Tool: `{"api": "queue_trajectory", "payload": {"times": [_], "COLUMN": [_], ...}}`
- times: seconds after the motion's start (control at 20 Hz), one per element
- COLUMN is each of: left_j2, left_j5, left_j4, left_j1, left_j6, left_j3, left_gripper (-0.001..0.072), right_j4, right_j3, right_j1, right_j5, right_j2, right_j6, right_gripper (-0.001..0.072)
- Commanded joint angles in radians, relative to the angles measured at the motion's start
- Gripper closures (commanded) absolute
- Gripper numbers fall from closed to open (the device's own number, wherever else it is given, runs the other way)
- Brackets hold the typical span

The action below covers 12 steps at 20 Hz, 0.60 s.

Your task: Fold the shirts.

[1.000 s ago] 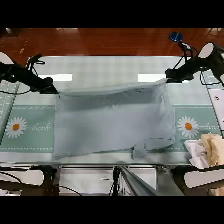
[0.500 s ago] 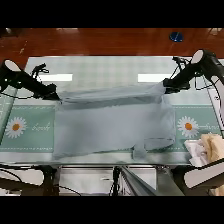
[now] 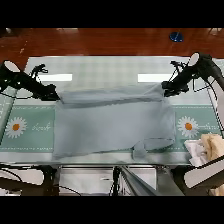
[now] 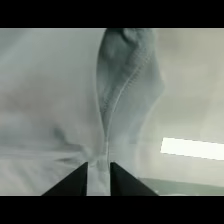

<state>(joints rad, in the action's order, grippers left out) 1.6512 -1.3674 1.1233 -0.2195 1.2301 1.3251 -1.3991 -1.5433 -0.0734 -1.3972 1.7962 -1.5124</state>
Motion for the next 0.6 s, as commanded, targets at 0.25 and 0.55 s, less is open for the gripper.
{"api": "queue_trajectory", "payload": {"times": [0.25,0.55], "left_j2": [-0.235,-0.461], "left_j5": [-0.084,-0.183], "left_j4": [0.065,0.021], "left_j1": [-0.198,-0.443], "left_j6": [0.016,-0.05], "left_j3": [0.07,-0.443], "left_gripper": [0.0311,0.0078], "right_j4": [-0.204,0.261], "right_j3": [0.006,0.385], "right_j1": [-0.172,-0.499], "right_j5": [-0.107,-0.078], "right_j2": [-0.223,-0.438], "right_j6": [0.121,0.264], "right_gripper": [0.0212,0.0209]}}
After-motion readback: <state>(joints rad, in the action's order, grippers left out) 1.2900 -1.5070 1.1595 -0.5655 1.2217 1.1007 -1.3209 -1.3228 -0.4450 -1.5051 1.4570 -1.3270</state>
